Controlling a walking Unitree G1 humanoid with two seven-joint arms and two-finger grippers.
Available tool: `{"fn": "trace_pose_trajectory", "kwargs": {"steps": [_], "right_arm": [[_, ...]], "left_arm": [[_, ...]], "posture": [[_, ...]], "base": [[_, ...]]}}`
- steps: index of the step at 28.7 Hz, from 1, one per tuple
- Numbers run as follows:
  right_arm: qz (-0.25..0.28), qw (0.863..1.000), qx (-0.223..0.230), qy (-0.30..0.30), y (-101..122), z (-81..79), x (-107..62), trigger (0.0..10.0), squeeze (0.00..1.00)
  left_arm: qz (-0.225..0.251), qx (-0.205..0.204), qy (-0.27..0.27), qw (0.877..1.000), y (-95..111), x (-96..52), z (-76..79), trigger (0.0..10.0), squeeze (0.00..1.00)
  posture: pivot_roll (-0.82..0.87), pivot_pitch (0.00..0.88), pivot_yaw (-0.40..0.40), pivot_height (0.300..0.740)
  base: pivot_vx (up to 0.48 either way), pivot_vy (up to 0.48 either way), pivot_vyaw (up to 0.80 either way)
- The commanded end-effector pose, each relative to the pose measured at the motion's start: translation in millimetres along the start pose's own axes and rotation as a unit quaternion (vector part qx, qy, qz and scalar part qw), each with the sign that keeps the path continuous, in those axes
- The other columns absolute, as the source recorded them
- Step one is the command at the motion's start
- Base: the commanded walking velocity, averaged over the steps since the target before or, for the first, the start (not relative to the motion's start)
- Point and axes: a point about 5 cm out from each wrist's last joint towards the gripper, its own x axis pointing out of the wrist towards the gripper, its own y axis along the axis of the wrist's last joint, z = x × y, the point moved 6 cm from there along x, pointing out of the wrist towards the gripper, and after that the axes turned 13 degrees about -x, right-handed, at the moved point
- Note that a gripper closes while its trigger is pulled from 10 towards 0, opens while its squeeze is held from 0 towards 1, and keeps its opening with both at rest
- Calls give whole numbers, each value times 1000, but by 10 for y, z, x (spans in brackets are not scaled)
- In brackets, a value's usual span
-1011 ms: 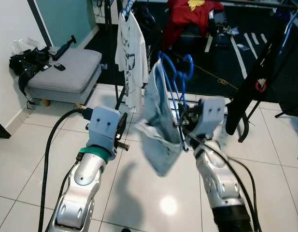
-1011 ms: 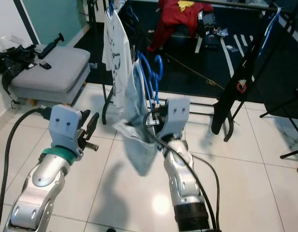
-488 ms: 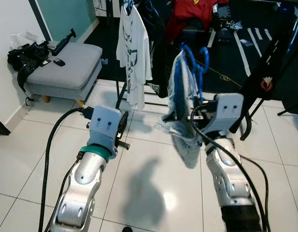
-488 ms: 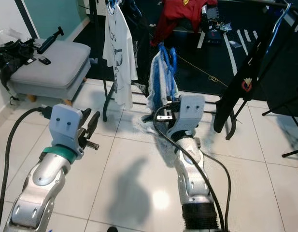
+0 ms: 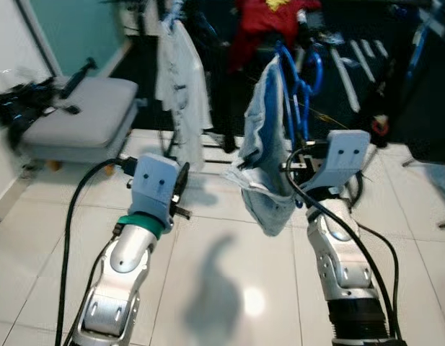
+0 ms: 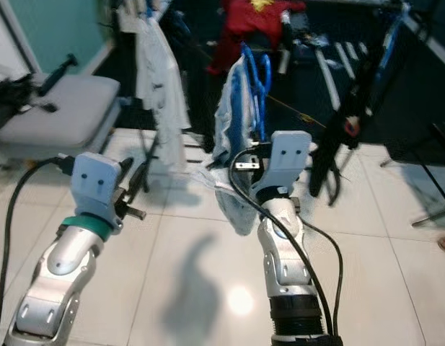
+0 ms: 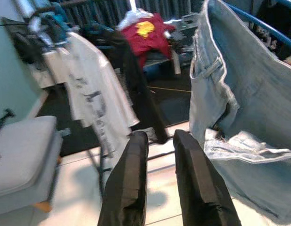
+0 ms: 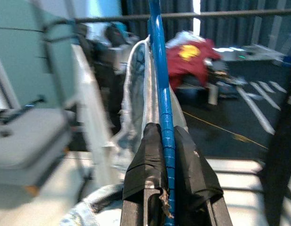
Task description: Hang hanger
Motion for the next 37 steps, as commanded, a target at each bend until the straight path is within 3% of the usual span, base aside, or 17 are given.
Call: {"fn": "trace_pose_trajectory", "kwargs": {"steps": [1, 11, 22, 30, 37], "right_arm": [[31, 999, -1, -19, 157, 96, 30, 10000, 0], [36, 999, -7, -21, 168, 100, 47, 10000, 0], [36, 999, -6, 4, 175, -2, 76, 10000, 0], [27, 999, 3, 26, 135, -96, 71, 10000, 0], [17, 999, 24, 34, 73, -139, 25, 10000, 0]], "left_arm": [[-3, 2, -6, 1000, -30, 3, 37, 10000, 0], [-1, 1, -7, 1000, -32, 18, 42, 10000, 0], [0, 4, -2, 1000, -25, 25, 23, 10000, 0], [-1, 4, -1, 1000, -30, 22, 14, 10000, 0], [-1, 5, -1, 1000, -28, 17, 12, 10000, 0]], "posture": [[-120, 51, 71, 740], [-122, 53, 75, 740], [-115, 55, 75, 740], [-115, 58, 75, 740], [-113, 62, 75, 740]], "base": [[469, 0, -800], [465, 0, 0], [461, 0, 0], [451, 0, 790], [442, 0, 0]]}}
